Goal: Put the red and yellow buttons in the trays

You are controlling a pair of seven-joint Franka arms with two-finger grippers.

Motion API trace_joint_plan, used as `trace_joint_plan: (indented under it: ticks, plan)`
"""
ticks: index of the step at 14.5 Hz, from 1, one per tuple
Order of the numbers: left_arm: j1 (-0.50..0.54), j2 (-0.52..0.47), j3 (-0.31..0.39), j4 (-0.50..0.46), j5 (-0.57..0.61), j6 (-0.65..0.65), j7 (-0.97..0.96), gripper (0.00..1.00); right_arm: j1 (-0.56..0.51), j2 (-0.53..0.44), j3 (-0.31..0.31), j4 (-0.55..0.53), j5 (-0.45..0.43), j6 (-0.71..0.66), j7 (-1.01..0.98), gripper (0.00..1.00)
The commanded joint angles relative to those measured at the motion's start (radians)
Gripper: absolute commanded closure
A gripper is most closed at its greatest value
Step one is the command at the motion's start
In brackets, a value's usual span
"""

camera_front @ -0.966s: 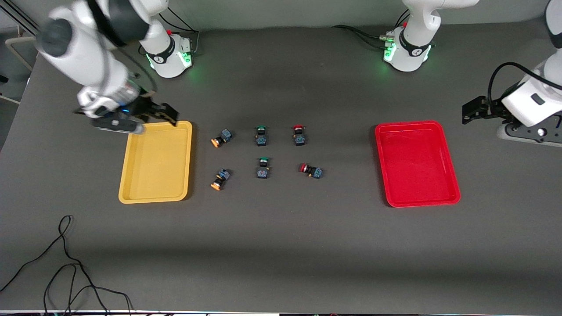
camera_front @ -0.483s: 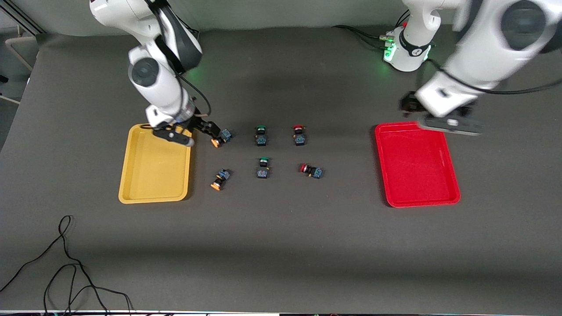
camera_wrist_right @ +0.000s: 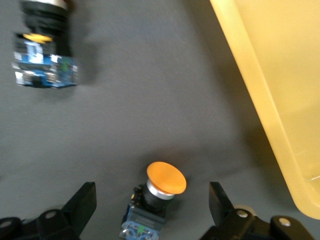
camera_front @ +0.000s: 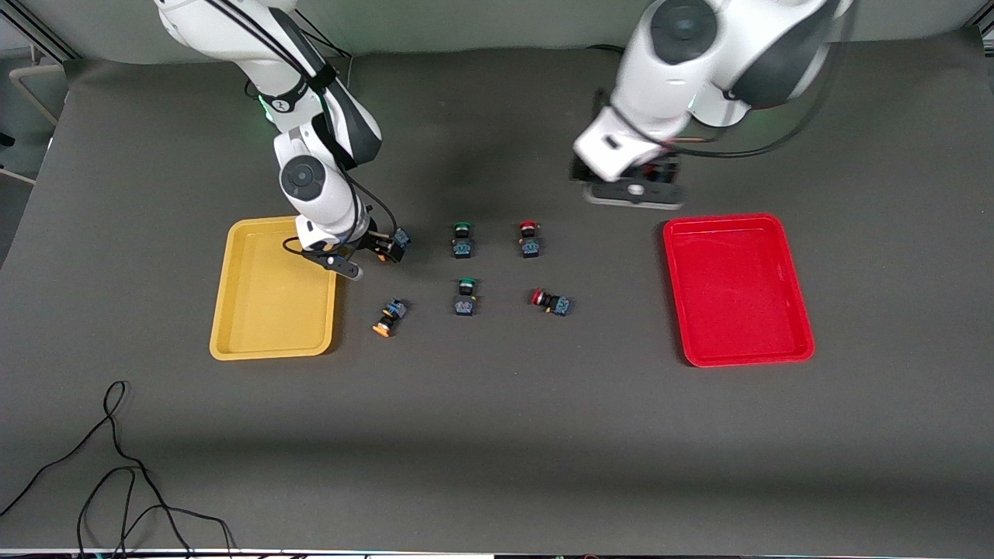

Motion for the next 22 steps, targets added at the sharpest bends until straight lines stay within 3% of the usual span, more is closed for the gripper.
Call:
trace_joint_plan:
  ticks: [1, 6, 8, 9, 12, 14, 16, 19, 22]
  plan:
    - [-0.077, 0.048, 0.017, 0.001, -0.006, 0.057, -0.076, 0.0, 0.007, 0.009, 0.018, 0.002, 0.01, 0.0, 0.056, 0.0]
    - [-0.111, 0.219, 0.017, 0.001, 0.003, 0.218, -0.121, 0.0, 0.005, 0.038, 0.025, 0.004, 0.011, 0.005, 0.071, 0.0]
    - [-0.123, 0.294, 0.017, 0.0, 0.007, 0.279, -0.128, 0.0, 0.005, 0.04, 0.025, 0.004, 0.011, 0.008, 0.071, 0.06]
    - [-0.131, 0.33, 0.019, 0.0, 0.01, 0.315, -0.148, 0.0, 0.005, 0.04, 0.025, 0.004, 0.011, 0.008, 0.071, 0.14]
    - [-0.149, 0.449, 0.019, -0.002, 0.049, 0.416, -0.225, 0.0, 0.004, 0.047, 0.027, 0.004, 0.013, 0.014, 0.07, 0.53]
    - [-0.171, 0.497, 0.022, -0.002, 0.068, 0.46, -0.266, 0.0, 0.002, 0.05, 0.027, 0.005, 0.013, 0.014, 0.068, 0.72]
    - [-0.175, 0.543, 0.022, -0.002, 0.098, 0.502, -0.323, 0.0, 0.001, 0.032, 0.025, 0.007, 0.014, 0.0, 0.062, 0.8]
    - [-0.192, 0.574, 0.022, 0.0, 0.138, 0.523, -0.435, 0.02, -0.009, -0.06, 0.015, 0.028, 0.014, -0.135, 0.054, 0.8]
    - [-0.194, 0.579, 0.024, 0.004, 0.14, 0.522, -0.463, 0.63, -0.056, -0.21, -0.011, 0.085, 0.016, -0.387, -0.036, 0.8]
